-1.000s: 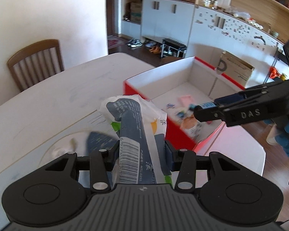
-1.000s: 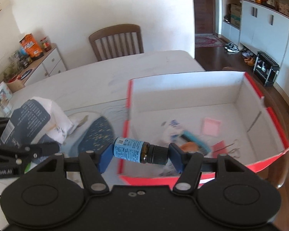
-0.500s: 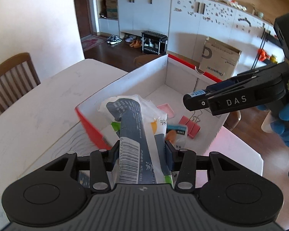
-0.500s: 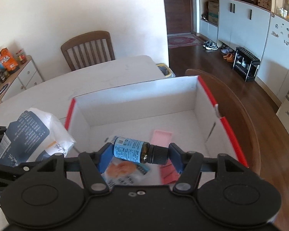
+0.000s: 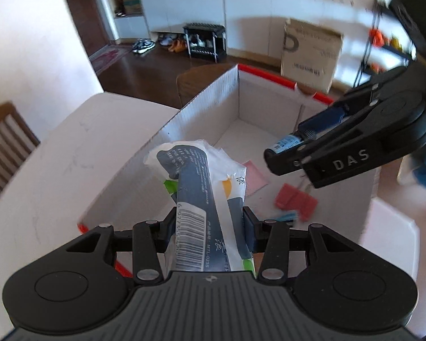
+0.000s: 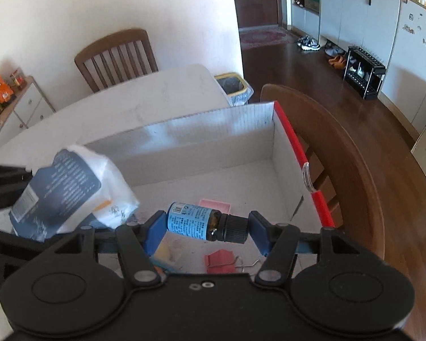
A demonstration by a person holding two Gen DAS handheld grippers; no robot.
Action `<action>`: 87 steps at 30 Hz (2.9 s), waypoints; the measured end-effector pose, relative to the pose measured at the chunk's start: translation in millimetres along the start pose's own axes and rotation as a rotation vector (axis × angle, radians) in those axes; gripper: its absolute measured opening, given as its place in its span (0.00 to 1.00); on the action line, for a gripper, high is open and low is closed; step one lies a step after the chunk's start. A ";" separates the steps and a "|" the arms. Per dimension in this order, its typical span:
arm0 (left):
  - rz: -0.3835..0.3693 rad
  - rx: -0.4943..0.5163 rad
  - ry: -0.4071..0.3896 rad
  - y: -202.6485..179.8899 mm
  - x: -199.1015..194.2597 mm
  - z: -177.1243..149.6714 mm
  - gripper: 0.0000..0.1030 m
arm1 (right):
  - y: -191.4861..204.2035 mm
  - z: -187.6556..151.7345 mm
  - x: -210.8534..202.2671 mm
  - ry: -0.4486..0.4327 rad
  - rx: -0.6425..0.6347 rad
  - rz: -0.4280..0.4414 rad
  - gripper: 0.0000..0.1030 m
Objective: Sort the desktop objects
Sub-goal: 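Carry the flour bag and blue bottle with both grippers over the red box, then open both grippers releasing the flour bag and bottle into the box, then withdraw both grippers from the box back over the table items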
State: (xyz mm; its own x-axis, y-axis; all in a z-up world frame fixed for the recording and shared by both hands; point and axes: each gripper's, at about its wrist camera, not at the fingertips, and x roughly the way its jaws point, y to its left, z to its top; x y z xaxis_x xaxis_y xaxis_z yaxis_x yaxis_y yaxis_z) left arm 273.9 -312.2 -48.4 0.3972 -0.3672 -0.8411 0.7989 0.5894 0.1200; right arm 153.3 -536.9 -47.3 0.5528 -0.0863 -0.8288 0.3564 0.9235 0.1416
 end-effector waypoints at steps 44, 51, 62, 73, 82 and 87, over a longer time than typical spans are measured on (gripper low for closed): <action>-0.150 0.117 0.193 25.2 74.1 10.1 0.69 | 34.8 7.2 67.0 0.338 -0.128 -0.009 0.70; -0.153 0.108 0.137 24.9 44.7 -2.2 0.76 | 38.1 5.3 35.6 0.267 -0.107 0.049 0.78; -0.138 0.007 -0.007 22.4 -16.5 -15.1 0.76 | 17.8 12.9 -6.1 0.160 -0.115 0.125 0.80; -0.085 -0.107 -0.155 17.5 -92.0 -48.7 0.76 | 45.8 -0.3 -54.6 0.028 -0.176 0.162 0.84; -0.057 -0.199 -0.238 24.2 -140.1 -89.7 0.76 | 77.7 -25.0 -81.3 -0.068 -0.187 0.196 0.84; -0.038 -0.237 -0.265 28.9 -160.5 -115.7 0.76 | 101.4 -39.4 -90.7 -0.108 -0.187 0.227 0.85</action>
State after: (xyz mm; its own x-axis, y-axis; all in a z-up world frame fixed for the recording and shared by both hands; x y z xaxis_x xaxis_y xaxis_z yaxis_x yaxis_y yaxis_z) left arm 181.0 -152.9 29.1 0.4969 -0.5478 -0.6730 0.7010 0.7106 -0.0608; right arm 109.6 -420.8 20.9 0.6830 0.0998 -0.7235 0.0760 0.9755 0.2063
